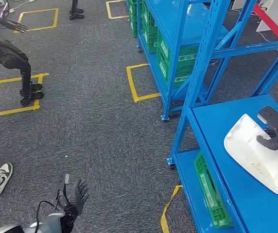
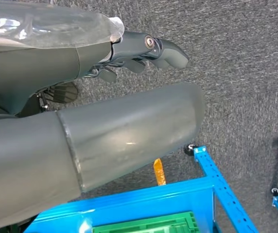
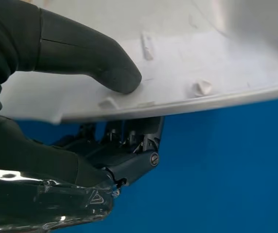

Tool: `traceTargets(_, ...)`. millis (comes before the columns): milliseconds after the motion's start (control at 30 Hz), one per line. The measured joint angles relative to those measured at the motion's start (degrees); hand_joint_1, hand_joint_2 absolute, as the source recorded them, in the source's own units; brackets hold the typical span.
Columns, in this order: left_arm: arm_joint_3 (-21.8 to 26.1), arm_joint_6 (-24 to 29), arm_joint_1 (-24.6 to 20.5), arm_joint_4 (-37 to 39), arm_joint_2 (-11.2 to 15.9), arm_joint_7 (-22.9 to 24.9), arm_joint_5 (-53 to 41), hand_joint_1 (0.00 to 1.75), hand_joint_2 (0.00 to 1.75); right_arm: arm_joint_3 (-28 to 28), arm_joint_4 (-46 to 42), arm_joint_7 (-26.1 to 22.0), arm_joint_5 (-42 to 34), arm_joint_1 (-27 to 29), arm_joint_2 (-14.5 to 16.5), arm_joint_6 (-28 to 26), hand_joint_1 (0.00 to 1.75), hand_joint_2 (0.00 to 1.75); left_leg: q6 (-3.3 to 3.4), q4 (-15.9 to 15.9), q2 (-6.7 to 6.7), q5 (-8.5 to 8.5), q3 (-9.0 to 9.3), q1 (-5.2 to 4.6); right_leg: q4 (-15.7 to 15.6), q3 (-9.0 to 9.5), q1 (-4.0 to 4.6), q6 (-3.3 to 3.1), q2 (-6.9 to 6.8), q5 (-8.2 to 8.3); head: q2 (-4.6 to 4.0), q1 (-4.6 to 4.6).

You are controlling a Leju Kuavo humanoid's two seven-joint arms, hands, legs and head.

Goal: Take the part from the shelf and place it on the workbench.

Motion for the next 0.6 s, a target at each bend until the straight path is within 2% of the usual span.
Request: traceTargets(600,0.0,0.04,0.02,0.01,0.0,-0.03,0.26,0.0,0.0,0.0,0.05,-0.32,-0.25,-0.21,-0.02,0.34,1.75,1.75,0.0,0.01,0.0,0.0,0.0,0.0,0.0,0.0,0.0,0.0,0.01,0.0,0.0,0.01)
